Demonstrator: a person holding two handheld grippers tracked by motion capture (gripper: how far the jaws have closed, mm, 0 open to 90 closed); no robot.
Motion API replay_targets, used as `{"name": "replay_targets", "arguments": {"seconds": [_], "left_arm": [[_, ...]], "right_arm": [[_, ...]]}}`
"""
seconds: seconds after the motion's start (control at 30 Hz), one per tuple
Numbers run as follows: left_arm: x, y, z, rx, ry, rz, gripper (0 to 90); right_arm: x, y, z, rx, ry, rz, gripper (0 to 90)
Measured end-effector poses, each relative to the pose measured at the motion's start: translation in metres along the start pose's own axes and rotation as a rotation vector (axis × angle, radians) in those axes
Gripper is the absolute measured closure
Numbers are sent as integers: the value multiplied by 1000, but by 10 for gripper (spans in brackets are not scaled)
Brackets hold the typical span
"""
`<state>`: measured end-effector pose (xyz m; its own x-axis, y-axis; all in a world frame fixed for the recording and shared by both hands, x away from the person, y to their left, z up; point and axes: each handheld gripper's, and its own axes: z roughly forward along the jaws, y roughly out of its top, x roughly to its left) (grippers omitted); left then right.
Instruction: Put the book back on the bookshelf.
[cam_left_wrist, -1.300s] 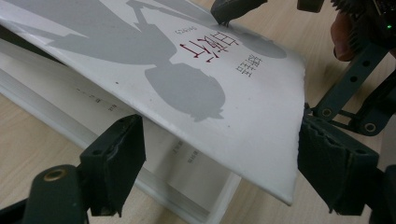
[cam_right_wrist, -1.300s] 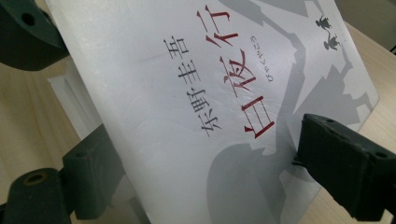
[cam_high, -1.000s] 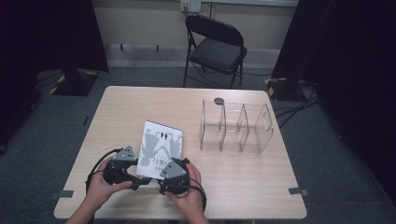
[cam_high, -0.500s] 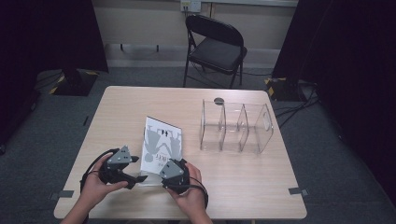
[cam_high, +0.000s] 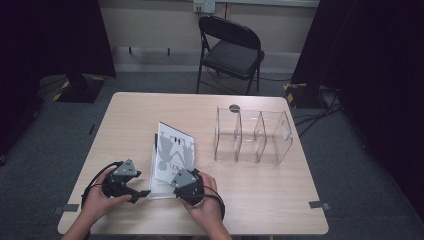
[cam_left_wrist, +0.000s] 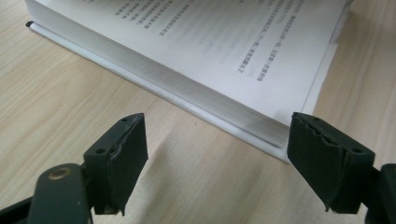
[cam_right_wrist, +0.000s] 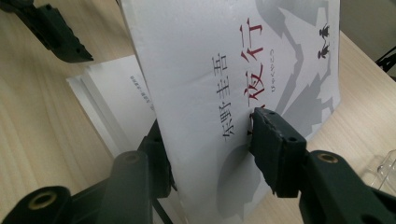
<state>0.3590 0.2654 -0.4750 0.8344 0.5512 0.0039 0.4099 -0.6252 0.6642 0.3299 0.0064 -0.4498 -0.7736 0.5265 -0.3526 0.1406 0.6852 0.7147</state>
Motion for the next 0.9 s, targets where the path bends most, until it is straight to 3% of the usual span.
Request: {"name": "replay_targets", "arguments": {"seconds": [0.27, 0.33, 0.9], "left_arm": [[3, -2, 0, -1, 20, 8, 201], [2, -2, 1, -16, 21, -5, 202], [3, -6, 9, 46, 29, 5, 202]], "right_arm": [[-12, 9, -8, 24, 4, 18, 568], [-15, 11, -10, 31, 2, 26, 576], [-33, 28, -17, 88, 24, 61, 602]]}}
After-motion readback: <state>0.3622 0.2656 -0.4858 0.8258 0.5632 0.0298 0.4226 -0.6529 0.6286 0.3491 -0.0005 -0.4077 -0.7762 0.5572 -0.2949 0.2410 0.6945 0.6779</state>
